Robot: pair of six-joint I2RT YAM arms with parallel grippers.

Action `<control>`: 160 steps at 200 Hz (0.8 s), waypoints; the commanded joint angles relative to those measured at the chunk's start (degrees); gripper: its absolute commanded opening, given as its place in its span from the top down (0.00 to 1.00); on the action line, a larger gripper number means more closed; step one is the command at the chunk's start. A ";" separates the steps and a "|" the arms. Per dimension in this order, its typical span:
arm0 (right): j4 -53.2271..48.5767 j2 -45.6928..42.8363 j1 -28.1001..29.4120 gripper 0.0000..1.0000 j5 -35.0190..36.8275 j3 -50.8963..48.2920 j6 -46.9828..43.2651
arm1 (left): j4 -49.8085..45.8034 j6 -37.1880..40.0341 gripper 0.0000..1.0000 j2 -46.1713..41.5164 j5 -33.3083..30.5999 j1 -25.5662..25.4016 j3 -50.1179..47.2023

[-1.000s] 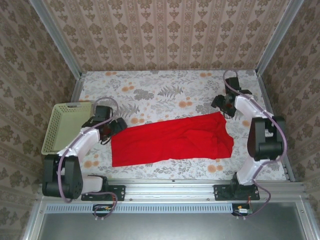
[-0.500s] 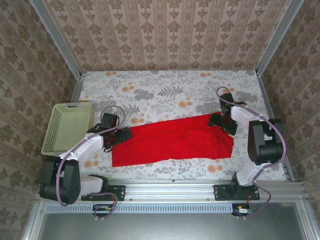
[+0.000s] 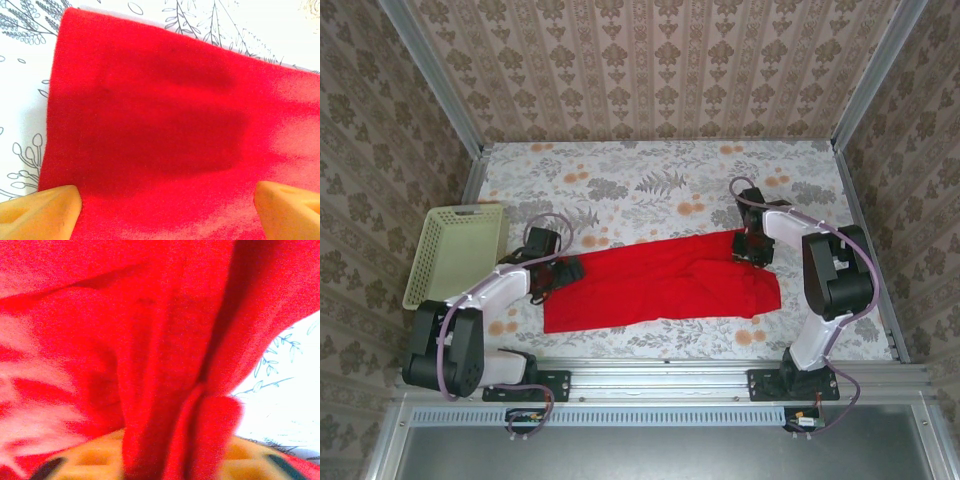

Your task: Fold the inside-out t-shirt

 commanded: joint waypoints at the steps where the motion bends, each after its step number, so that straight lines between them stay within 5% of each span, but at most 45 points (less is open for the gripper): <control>1: -3.15 -0.93 -0.38 0.86 4.28 -0.28 -0.22 | -0.81 -0.74 0.08 1.52 -0.30 0.40 -0.29; 18: -4.65 -3.56 -0.51 1.00 8.12 0.36 -0.37 | -0.84 -0.82 0.08 1.71 0.14 -1.74 0.22; 112: -22.12 -5.41 2.32 1.00 29.08 20.24 -4.67 | -4.31 -5.00 0.09 -1.72 -3.25 -15.46 5.85; 160: -28.92 -1.73 9.26 1.00 24.80 30.69 -5.02 | -1.26 -4.21 0.15 1.56 -3.00 -19.54 6.96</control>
